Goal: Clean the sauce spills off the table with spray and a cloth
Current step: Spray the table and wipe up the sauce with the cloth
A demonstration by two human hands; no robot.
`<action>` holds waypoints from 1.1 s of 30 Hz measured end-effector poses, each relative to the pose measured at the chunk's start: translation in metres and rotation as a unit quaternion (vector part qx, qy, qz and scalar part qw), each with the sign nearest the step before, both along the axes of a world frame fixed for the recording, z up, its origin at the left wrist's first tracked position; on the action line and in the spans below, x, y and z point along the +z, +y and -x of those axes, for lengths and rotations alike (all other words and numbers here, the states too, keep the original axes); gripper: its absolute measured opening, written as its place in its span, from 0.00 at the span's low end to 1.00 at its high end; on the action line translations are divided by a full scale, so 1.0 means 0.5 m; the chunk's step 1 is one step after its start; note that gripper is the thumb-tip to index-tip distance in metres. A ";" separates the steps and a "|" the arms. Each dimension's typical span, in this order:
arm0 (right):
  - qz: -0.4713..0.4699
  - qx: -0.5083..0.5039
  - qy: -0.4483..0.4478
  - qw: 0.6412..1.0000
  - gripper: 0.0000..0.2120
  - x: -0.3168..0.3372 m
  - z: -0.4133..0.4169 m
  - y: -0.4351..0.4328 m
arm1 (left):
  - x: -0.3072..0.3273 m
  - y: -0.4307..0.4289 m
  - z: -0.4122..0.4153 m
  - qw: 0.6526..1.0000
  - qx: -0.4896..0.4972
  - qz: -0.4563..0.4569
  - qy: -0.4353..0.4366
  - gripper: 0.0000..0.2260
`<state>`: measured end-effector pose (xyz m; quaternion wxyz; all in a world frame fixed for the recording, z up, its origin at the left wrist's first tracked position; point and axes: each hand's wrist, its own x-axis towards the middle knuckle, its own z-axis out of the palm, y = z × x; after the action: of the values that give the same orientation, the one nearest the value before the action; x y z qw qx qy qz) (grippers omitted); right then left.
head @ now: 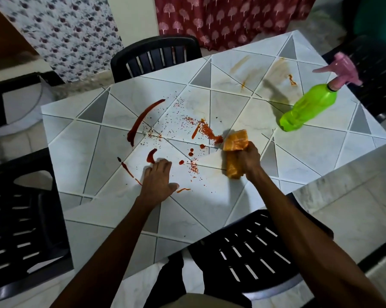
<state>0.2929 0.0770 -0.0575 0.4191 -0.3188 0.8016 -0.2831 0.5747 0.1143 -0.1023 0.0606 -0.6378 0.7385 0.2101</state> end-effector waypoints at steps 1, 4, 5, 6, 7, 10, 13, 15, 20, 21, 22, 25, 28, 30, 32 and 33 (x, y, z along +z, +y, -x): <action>-0.004 0.014 -0.006 1.000 0.25 0.003 -0.038 0.006 | 0.000 -0.001 -0.003 1.000 -0.001 -0.004 0.003 0.37; -0.012 0.068 -0.046 0.997 0.23 -0.009 -0.144 0.034 | 0.004 -0.004 -0.011 1.000 0.004 -0.005 0.023 0.34; -0.015 0.080 -0.056 0.995 0.18 -0.014 -0.175 0.044 | 0.004 -0.005 -0.015 0.999 0.001 0.000 0.032 0.33; -0.016 0.092 -0.064 0.994 0.13 -0.022 -0.202 0.053 | 0.005 -0.004 -0.018 0.999 -0.003 0.008 0.042 0.31; -0.019 0.108 -0.068 0.992 0.10 -0.034 -0.220 0.061 | 0.005 -0.004 -0.021 0.999 -0.007 0.016 0.050 0.30; -0.024 0.117 -0.088 0.989 0.10 -0.036 -0.240 0.070 | 0.005 -0.004 -0.028 0.998 -0.014 0.019 0.057 0.27; -0.016 0.116 -0.118 0.986 0.11 -0.011 -0.201 0.064 | -0.003 -0.010 -0.034 0.997 -0.020 0.030 0.063 0.25; -0.001 0.113 -0.108 0.988 0.15 0.017 -0.152 0.049 | -0.003 -0.018 -0.035 0.996 -0.005 0.048 0.072 0.23; 0.048 0.069 0.002 0.996 0.14 0.065 -0.007 -0.033 | 0.000 -0.051 -0.014 0.994 0.010 0.062 0.084 0.23; 0.056 0.056 0.028 0.996 0.12 0.071 0.015 -0.055 | -0.001 -0.056 -0.011 0.994 0.007 0.064 0.088 0.23; 0.065 0.048 0.053 0.995 0.12 0.072 0.037 -0.080 | -0.004 -0.064 -0.007 0.993 0.001 0.066 0.094 0.22; 0.057 0.070 0.136 0.987 0.22 0.058 0.078 -0.143 | -0.015 -0.075 0.005 0.993 -0.009 0.058 0.101 0.22; 0.029 0.098 0.168 0.980 0.19 0.016 0.077 -0.185 | -0.025 -0.079 0.015 0.994 0.009 0.045 0.099 0.22; 0.035 0.119 0.167 0.978 0.16 -0.007 0.047 -0.199 | -0.030 -0.081 0.017 0.994 0.013 0.044 0.100 0.22; 0.059 0.144 0.156 0.975 0.19 -0.022 0.004 -0.203 | -0.035 -0.083 0.017 0.994 0.010 0.043 0.101 0.22; 0.068 0.157 0.149 0.974 0.22 -0.021 -0.020 -0.198 | -0.036 -0.083 0.015 0.994 0.012 0.041 0.104 0.22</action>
<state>0.3028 -0.0222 -0.0680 0.3118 -0.5072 0.7736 -0.2168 0.5669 0.0725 -0.1205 -0.0453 -0.6231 0.7412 0.2456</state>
